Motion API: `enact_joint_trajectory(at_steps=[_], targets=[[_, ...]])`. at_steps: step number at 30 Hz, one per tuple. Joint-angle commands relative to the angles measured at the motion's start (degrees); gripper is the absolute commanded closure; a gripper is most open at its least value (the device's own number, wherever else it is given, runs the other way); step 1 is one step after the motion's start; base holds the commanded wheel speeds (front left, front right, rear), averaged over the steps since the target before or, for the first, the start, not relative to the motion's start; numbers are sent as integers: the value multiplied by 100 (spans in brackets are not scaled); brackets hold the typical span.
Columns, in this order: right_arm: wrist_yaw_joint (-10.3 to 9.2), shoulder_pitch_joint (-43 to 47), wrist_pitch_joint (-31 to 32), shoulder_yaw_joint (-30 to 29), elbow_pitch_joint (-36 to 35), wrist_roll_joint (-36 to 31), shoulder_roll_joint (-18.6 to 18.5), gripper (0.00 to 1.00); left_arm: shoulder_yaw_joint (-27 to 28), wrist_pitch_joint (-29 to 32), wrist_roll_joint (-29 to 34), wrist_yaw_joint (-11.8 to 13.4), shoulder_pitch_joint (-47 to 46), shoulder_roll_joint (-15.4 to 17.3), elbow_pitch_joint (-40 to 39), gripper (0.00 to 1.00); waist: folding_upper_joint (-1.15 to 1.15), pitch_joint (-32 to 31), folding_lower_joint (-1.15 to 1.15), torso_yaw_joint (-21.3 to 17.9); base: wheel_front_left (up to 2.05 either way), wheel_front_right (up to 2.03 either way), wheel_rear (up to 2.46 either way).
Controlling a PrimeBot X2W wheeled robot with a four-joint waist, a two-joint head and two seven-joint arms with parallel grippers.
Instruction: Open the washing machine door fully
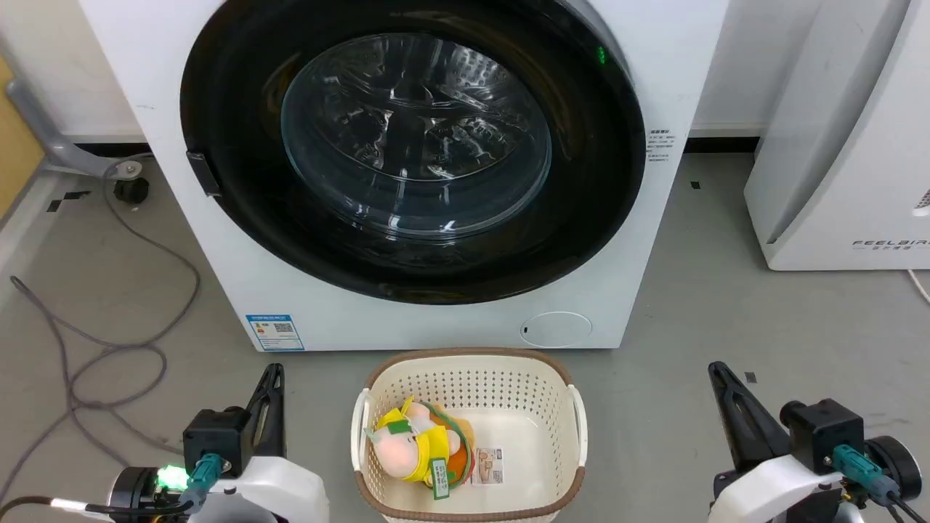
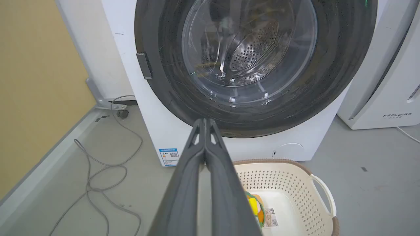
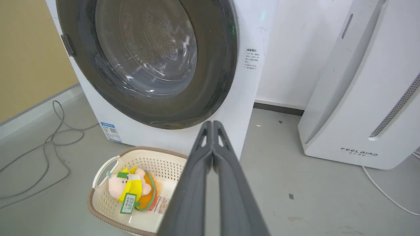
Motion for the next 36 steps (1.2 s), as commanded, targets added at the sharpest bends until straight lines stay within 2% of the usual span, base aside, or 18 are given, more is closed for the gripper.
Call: enact_joint_trajectory(at_steps=[1,21,22,29,30,36], targets=[[5,-81,4,-17,-27,-44,2,100,-12,2,16,-25,-90,0,-26,100,0,0,0,0,0,0,0],[5,-81,4,-17,-27,-44,2,100,-12,2,16,-25,-90,0,-26,100,0,0,0,0,0,0,0],[0,1,0,1,1,3,0,0,0,0,0,1,1,0,1,0,0,0,0,0,0,0,0],[0,19,-77,-15,59,56,0,0,-50,-80,-35,-17,-24,0,77,0,0,1,0,-3,0,0,0],[0,21,-89,-15,71,66,0,100,-56,-92,-44,-19,-29,0,86,0,0,1,0,-4,0,0,0],[0,20,-163,-18,144,142,0,100,-96,-165,-113,-30,-57,0,118,0,0,10,0,-5,0,0,0]])
